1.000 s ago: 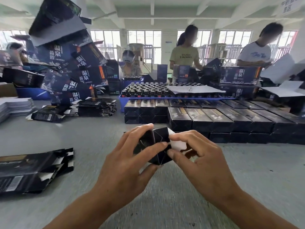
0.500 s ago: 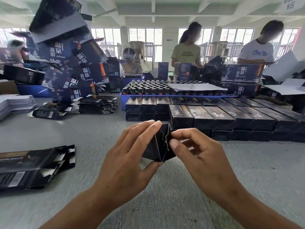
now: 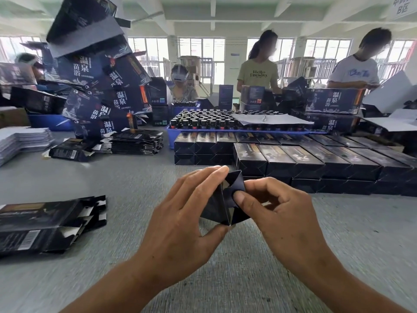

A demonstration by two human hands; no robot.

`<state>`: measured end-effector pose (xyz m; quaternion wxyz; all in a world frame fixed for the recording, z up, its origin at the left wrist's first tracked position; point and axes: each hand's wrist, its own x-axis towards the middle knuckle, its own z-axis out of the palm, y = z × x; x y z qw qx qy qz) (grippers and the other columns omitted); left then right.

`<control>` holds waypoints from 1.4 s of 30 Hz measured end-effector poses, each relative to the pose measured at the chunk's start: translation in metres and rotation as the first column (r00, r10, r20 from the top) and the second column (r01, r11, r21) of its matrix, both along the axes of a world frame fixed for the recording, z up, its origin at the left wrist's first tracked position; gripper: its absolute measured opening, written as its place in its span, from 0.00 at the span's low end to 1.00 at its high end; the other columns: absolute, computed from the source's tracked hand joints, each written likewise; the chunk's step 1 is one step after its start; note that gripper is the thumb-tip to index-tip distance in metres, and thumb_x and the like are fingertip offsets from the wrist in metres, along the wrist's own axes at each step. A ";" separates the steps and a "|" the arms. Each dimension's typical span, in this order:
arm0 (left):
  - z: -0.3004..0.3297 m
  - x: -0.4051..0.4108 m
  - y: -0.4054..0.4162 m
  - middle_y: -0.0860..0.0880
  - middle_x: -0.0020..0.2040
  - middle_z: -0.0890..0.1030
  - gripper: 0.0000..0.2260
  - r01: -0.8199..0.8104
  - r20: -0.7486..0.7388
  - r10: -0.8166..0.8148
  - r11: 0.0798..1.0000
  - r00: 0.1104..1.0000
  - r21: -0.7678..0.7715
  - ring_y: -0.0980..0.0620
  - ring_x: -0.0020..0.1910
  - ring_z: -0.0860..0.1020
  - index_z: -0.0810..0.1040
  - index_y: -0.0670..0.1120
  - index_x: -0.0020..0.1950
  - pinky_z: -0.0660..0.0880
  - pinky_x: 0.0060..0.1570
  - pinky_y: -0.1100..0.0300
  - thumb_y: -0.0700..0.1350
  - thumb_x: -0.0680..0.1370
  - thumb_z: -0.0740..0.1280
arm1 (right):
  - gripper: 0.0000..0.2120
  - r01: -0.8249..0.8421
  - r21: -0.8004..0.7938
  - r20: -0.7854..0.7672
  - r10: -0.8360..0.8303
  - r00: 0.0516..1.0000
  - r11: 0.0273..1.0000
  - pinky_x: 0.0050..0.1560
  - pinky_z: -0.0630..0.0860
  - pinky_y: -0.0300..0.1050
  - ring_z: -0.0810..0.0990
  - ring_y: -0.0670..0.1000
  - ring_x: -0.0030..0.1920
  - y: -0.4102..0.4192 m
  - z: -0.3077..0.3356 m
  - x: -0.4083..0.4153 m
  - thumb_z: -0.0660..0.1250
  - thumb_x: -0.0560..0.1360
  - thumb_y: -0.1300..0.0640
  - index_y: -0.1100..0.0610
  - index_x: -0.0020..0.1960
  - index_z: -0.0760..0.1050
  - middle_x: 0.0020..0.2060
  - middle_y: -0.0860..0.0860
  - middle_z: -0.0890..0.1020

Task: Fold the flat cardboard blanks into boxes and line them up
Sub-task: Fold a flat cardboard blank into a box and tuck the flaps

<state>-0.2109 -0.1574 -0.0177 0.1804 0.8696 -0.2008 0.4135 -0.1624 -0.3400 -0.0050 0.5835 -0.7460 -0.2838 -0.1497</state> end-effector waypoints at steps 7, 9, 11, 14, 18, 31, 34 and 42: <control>-0.003 0.001 0.000 0.55 0.73 0.67 0.41 0.004 0.021 -0.004 1.000 1.000 -0.002 0.55 0.71 0.69 0.61 0.49 0.78 0.64 0.70 0.67 0.50 0.69 0.77 | 0.03 0.088 -0.075 0.106 -0.079 0.991 0.993 0.42 0.79 0.38 0.84 0.43 0.45 0.001 0.002 -0.003 0.72 0.75 0.51 0.45 0.48 0.83 0.42 0.39 0.84; -0.003 0.002 0.002 0.55 0.73 0.67 0.42 0.001 0.013 -0.001 1.000 1.000 -0.011 0.55 0.71 0.68 0.60 0.50 0.78 0.64 0.70 0.66 0.49 0.69 0.77 | 0.04 0.057 -0.074 0.088 -0.051 0.995 0.996 0.42 0.79 0.36 0.83 0.42 0.46 0.000 0.002 -0.001 0.72 0.75 0.50 0.44 0.50 0.83 0.43 0.38 0.84; -0.002 0.003 0.002 0.56 0.73 0.67 0.40 -0.009 0.010 0.010 1.000 1.000 -0.023 0.55 0.71 0.68 0.60 0.50 0.78 0.65 0.70 0.66 0.52 0.70 0.75 | 0.06 0.029 -0.089 0.066 -0.023 0.998 0.996 0.44 0.79 0.36 0.83 0.41 0.47 -0.001 0.001 0.001 0.71 0.75 0.47 0.42 0.52 0.81 0.46 0.37 0.83; -0.003 0.005 -0.001 0.56 0.74 0.67 0.35 -0.025 0.034 0.026 0.999 0.999 -0.026 0.55 0.73 0.67 0.61 0.49 0.78 0.68 0.70 0.58 0.56 0.73 0.68 | 0.22 -0.001 -0.183 0.037 0.008 0.999 0.983 0.45 0.77 0.29 0.79 0.35 0.53 -0.001 0.000 0.000 0.67 0.71 0.31 0.36 0.62 0.73 0.54 0.29 0.77; -0.008 0.010 -0.007 0.53 0.78 0.65 0.37 0.024 0.055 -0.029 0.996 0.998 0.091 0.52 0.78 0.62 0.60 0.48 0.79 0.67 0.72 0.48 0.48 0.73 0.72 | 0.36 -0.021 -0.221 -0.044 0.012 0.999 0.975 0.44 0.79 0.31 0.79 0.33 0.53 0.002 -0.004 0.000 0.68 0.68 0.31 0.28 0.71 0.56 0.53 0.28 0.76; -0.002 0.019 0.018 0.57 0.62 0.81 0.27 0.001 -0.226 -0.307 0.596 0.925 -0.803 0.63 0.60 0.79 0.64 0.69 0.71 0.77 0.55 0.64 0.64 0.73 0.68 | 0.21 -0.254 -0.110 -0.397 0.192 0.898 0.961 0.47 0.76 0.38 0.85 0.42 0.47 0.000 -0.010 0.016 0.78 0.58 0.51 0.44 0.50 0.80 0.46 0.42 0.86; 0.001 0.017 0.017 0.53 0.59 0.84 0.21 0.115 -0.153 -0.417 0.550 0.896 -0.827 0.56 0.58 0.82 0.71 0.69 0.68 0.80 0.51 0.63 0.57 0.77 0.70 | 0.23 -0.271 -0.259 -0.391 0.156 0.907 0.927 0.50 0.75 0.37 0.83 0.36 0.48 0.002 -0.012 0.012 0.81 0.61 0.49 0.41 0.54 0.78 0.48 0.35 0.85; 0.002 0.008 0.008 0.58 0.55 0.84 0.20 0.146 -0.142 -0.421 0.581 0.896 -0.801 0.55 0.54 0.83 0.75 0.72 0.61 0.80 0.46 0.67 0.52 0.74 0.70 | 0.27 -0.113 -0.047 -0.095 0.108 0.990 0.993 0.48 0.77 0.26 0.79 0.33 0.57 -0.004 0.002 0.011 0.69 0.71 0.39 0.23 0.66 0.64 0.57 0.29 0.77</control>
